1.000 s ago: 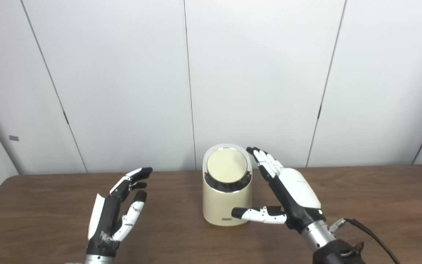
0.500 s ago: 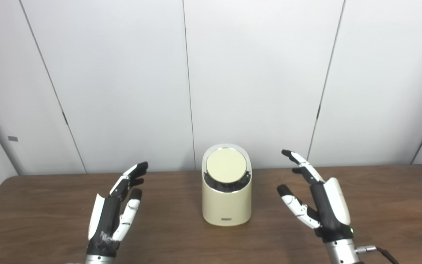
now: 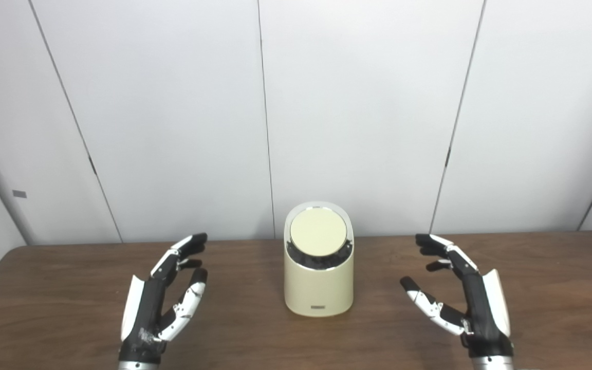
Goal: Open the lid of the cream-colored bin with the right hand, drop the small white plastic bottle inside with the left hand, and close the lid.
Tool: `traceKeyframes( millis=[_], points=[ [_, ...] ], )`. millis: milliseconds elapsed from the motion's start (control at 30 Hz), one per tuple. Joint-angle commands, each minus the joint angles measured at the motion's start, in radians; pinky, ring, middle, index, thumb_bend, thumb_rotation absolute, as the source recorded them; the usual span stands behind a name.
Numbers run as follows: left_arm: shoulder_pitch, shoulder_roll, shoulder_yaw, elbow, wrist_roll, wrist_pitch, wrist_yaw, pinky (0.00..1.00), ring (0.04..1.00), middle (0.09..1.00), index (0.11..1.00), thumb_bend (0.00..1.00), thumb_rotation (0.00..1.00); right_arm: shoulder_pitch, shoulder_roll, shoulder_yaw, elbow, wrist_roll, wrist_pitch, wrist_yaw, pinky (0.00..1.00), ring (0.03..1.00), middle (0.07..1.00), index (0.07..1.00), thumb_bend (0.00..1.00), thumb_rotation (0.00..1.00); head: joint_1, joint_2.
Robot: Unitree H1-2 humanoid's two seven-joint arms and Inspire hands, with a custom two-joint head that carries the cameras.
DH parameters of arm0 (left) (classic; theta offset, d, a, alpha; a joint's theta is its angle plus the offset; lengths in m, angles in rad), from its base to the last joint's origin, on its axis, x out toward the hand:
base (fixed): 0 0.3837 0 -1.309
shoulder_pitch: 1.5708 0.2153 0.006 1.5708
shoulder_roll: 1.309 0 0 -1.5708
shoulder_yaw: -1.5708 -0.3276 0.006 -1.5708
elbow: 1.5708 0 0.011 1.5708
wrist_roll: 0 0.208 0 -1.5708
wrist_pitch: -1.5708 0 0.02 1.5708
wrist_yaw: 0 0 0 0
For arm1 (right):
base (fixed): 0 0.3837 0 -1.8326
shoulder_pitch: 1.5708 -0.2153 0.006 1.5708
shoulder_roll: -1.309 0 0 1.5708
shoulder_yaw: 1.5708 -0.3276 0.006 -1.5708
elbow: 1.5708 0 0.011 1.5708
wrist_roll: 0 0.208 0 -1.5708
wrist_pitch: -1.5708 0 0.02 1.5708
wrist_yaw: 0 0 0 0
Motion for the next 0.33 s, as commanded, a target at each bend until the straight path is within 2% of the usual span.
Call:
traceKeyframes(
  millis=[0,100,300],
  points=[
    [-0.027,-0.004,0.005,-0.039,0.014,-0.007,0.021,0.63,0.757,0.794,0.784,0.27,0.46,-0.032,-0.018,-0.018,-0.003,0.034,-0.062,-0.02,0.54,0.683,0.714,0.704,0.3,0.29,0.002,-0.005],
    [-0.024,-0.011,0.006,-0.027,0.035,-0.022,0.041,0.61,0.736,0.777,0.775,0.27,0.44,-0.035,-0.036,-0.032,0.045,0.068,-0.108,-0.016,0.58,0.704,0.729,0.712,0.31,0.38,0.004,-0.01],
    [-0.018,-0.011,-0.014,-0.013,0.063,-0.032,0.077,0.57,0.701,0.748,0.754,0.24,0.41,-0.038,-0.052,-0.041,0.073,0.079,-0.136,-0.035,0.6,0.695,0.732,0.72,0.32,0.41,0.011,0.002]
  ],
)
